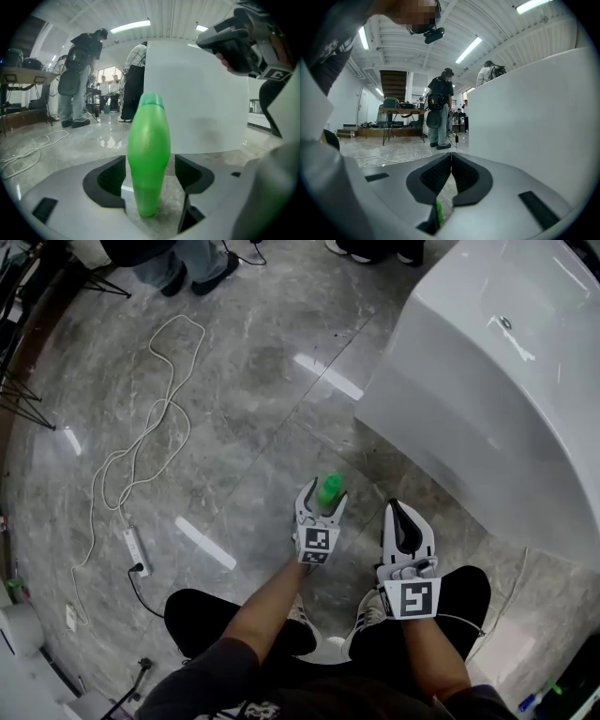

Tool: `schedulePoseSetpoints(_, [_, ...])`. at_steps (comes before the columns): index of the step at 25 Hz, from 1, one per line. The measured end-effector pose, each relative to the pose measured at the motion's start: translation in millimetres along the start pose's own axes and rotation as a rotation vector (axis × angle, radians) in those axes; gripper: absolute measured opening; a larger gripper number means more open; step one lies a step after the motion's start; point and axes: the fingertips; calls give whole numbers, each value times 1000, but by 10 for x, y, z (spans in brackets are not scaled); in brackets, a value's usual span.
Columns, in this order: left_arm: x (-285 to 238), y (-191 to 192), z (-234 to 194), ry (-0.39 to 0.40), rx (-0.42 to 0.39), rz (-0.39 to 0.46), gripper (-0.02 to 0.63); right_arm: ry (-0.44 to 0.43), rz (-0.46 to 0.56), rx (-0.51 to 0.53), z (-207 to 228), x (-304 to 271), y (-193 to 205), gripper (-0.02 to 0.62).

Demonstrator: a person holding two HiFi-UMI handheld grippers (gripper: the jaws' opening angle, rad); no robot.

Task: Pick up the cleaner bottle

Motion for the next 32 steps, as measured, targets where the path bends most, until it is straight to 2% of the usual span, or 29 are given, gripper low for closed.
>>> schedulePoseSetpoints(3, [-206,28,49,-9,25,-6,314,25,-61,23,36,16,122,17])
schedulePoseSetpoints(11, [-457,57,10,-38,-37,-41,308,74,-89,38,188,99,205,17])
schedulePoseSetpoints(13, [-454,69,-31,-46,-33,-38,226,76,-80,39,206,115,185,17])
schedulePoseSetpoints(15, [-450,65,-34,-40,-35,-28,199,70,-71,45,197,123,176,17])
schedulePoseSetpoints(23, [-418,56,-95,-49,16,-21,187,64,-64,58,187,81,216,17])
schedulePoseSetpoints(25, [-374,3,-115,-48,10,-15,186,59,-47,53,145,58,259,17])
schedulePoseSetpoints(27, [-326,-110,-128,-42,1,-5,186,63,-71,53,121,49,326,17])
schedulePoseSetpoints(32, [-166,-632,-105,-11,0,20,186,104,-107,22,237,83,220,17])
Point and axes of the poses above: the fingertips, and each gripper's own axes: x backward along the fingers, z to its right, y out of its underside, and after that the axes turned 2 degrees about -z, right-handed
